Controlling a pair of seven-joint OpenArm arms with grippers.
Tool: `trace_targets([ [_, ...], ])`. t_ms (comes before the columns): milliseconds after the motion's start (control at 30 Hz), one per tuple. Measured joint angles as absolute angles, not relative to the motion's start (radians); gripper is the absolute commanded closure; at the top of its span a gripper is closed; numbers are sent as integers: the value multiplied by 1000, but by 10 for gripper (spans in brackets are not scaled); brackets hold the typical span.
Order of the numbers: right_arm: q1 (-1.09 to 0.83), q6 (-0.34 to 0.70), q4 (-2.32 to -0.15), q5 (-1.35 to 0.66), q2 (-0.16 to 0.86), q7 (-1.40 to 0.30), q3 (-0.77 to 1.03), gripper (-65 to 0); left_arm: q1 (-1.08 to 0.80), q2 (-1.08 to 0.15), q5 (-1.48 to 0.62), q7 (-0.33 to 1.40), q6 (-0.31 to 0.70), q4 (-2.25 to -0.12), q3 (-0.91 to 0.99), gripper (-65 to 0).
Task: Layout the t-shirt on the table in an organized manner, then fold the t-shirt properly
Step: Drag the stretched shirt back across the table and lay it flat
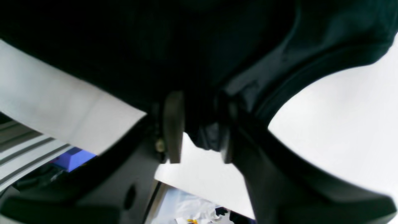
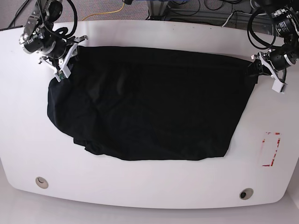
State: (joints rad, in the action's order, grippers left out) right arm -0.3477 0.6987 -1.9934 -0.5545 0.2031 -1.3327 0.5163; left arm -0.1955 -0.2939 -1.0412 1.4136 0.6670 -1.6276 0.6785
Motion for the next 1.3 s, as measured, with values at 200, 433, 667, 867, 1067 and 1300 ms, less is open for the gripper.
trace_targets([
  [200,-392,699,-1992,-554,202,-1282,525,-197,-231,-319,-1041,1414,667,-1628,681,0],
  [433,-415,699,-1988,-555,203,-1271,525,-198,-271,-331,-1045,1413,667,-1628,680,0],
  [667,-437,699,-1988,-555,205,-1264,526,-198,-308,-337,-1043,1413,667,-1628,680,0],
  [867,-445,699,-1947,-554,210,-1260,527,-190,-339,-338,-1041,1413,667,-1628,680,0],
  [1067,-457,698,-1898,-555,211,-1214,527,-78,-362,-339,-1042,1412,667,-1628,680,0],
  [1300,-461,698,-1854,-555,242,-1211,523,-130,-394,-338,-1041,1406,667,-1628,680,0],
])
